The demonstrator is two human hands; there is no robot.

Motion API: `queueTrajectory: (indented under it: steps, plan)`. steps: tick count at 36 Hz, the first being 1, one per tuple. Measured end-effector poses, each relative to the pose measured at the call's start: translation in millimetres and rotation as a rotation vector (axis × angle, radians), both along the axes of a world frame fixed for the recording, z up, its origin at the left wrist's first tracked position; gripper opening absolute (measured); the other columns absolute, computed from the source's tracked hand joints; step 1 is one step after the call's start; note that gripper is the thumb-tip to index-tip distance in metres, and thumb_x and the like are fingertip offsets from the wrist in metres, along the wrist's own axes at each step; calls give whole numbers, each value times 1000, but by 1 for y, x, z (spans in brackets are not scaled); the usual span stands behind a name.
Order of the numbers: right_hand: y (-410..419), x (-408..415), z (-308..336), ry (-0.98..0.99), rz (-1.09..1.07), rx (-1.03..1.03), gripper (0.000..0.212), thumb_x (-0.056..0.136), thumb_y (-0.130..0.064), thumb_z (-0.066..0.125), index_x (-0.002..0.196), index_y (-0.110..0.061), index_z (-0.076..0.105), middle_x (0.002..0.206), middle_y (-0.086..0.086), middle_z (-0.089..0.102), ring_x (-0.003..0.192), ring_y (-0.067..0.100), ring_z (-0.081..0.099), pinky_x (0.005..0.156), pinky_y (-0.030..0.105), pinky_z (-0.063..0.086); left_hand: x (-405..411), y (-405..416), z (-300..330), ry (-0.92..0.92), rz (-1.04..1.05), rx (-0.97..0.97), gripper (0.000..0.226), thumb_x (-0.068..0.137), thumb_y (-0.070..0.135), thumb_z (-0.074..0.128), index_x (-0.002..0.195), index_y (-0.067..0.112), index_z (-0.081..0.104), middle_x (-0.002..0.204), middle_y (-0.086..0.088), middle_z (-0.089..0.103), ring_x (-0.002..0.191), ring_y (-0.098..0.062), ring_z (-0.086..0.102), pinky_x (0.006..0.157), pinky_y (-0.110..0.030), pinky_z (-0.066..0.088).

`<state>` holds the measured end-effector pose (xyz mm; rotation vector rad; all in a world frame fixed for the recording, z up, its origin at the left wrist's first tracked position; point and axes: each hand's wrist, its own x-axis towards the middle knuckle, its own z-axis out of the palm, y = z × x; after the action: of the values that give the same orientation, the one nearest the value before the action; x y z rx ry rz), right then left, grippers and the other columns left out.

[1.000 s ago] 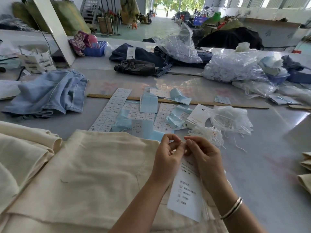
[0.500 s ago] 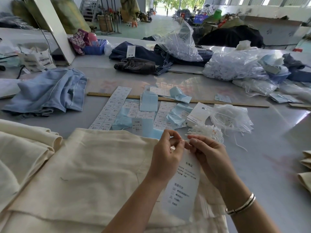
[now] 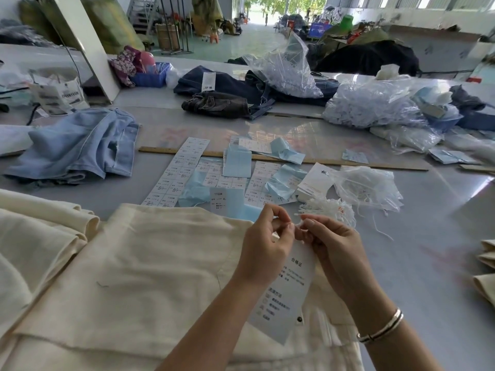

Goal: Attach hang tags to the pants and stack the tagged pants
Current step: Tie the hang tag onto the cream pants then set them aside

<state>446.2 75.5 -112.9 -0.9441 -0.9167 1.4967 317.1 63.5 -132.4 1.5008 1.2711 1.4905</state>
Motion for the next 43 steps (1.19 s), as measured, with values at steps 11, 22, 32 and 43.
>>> queueTrajectory:
  steps: [11, 22, 32, 43]
  plan:
    - [-2, -2, 0, -107, -37, 42, 13, 68, -18, 70, 78, -14, 77, 73, 14, 65, 68, 19, 59, 66, 23, 54, -1, 1, -1, 32, 8, 3, 28, 92, 6, 59, 83, 29, 45, 78, -2, 73, 71, -5, 69, 63, -22, 55]
    - [-4, -4, -3, -172, -72, 85, 16, 66, -22, 71, 79, -16, 77, 70, 12, 64, 64, 15, 57, 62, 22, 52, 0, 0, -2, 32, 40, -29, 25, 92, 6, 59, 83, 26, 47, 78, -3, 73, 71, -7, 70, 66, -32, 58]
    - [-5, -5, -4, -195, -109, 104, 16, 81, -4, 67, 77, -16, 77, 68, 11, 65, 60, 12, 58, 56, 19, 51, 0, 0, -4, 34, 30, -15, 27, 91, 5, 59, 83, 28, 47, 77, -1, 73, 70, -7, 70, 64, -28, 57]
    - [-5, -6, -5, -166, -147, 91, 15, 82, -3, 67, 77, -13, 77, 67, 10, 64, 57, 10, 57, 54, 19, 50, 1, 0, -2, 30, 31, -38, 26, 92, 6, 59, 83, 27, 46, 78, -2, 73, 71, -9, 70, 67, -37, 58]
